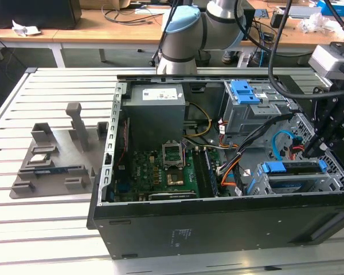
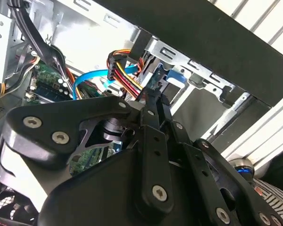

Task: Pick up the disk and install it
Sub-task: 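Insert the first disk wire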

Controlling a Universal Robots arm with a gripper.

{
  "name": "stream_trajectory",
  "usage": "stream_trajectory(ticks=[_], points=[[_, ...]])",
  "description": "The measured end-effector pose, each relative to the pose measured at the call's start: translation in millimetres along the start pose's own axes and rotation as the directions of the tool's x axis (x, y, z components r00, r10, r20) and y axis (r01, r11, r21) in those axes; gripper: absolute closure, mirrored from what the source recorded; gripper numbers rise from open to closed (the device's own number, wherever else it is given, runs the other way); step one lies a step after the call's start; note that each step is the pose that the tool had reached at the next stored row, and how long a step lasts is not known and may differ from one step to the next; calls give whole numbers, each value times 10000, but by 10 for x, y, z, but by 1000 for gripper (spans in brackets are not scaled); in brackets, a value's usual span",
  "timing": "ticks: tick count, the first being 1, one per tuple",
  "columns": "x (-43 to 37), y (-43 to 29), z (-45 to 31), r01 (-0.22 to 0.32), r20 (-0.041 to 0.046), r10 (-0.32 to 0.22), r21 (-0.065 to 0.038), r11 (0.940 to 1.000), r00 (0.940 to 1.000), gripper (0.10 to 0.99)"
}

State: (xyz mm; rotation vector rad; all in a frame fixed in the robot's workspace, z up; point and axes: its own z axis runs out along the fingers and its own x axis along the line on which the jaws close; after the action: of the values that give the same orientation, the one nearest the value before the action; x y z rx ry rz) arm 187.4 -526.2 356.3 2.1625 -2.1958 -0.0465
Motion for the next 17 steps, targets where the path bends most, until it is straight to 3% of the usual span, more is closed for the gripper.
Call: stream_trajectory(ticks=[5, 7, 17], points=[[44, -1, 12, -1, 1, 1, 0, 10000, 10000, 918], [69, -4, 51, -1, 1, 1, 0, 10000, 10000, 918], [18, 18, 131, -89, 5, 89, -2, 10000, 10000, 918]])
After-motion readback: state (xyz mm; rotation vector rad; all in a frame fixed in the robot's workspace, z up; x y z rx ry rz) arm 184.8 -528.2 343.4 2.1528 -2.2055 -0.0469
